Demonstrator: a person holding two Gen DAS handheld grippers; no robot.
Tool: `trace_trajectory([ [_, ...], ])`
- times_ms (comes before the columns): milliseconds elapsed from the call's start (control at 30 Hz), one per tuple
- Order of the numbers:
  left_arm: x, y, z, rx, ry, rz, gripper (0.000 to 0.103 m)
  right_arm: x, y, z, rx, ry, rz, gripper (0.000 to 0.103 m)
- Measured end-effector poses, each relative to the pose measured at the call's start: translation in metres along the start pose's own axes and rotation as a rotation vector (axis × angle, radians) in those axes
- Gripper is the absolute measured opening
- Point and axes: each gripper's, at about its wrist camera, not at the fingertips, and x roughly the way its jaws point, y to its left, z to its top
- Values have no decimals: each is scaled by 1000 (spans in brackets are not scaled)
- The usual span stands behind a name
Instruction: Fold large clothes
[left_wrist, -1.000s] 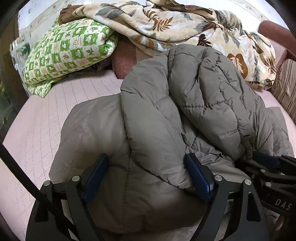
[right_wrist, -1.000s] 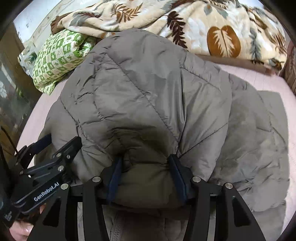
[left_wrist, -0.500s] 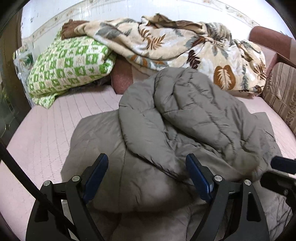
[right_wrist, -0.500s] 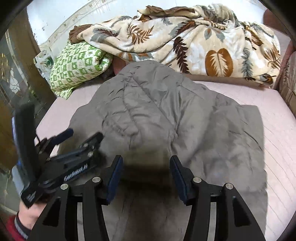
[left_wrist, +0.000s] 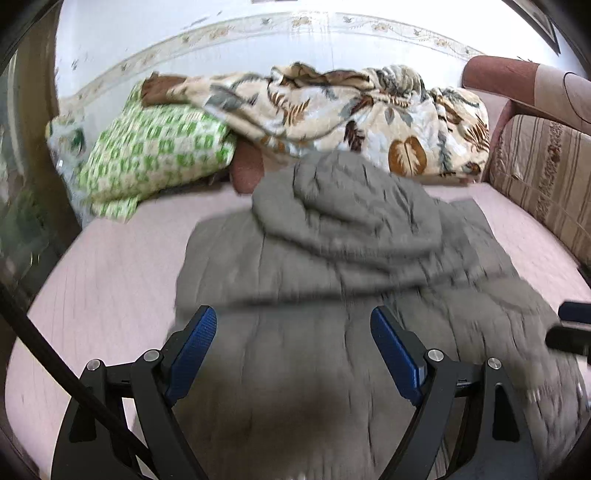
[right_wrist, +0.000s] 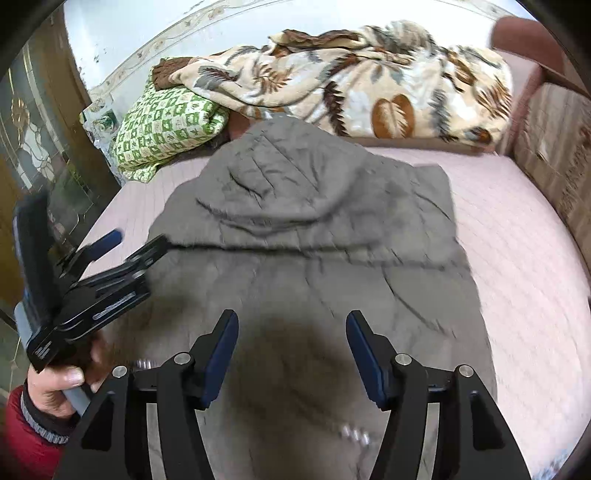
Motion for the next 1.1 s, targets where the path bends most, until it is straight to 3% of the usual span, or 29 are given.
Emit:
trace_trajectory([
  [233,-43,28,-80,-64,85,58,85,-15,-22,-58,45,23,-44,65],
  [400,-50,52,-124,-140,156,114,85,-9,-25,-91,81,22,-15,65],
  [667,-42,49,-152,-94,187,179,86,7,-6,-129,-35,-6,-97,65],
  [1100,-36,44,-157,-80,149,217,93,17,-7,-143,-35,-14,-79,75],
])
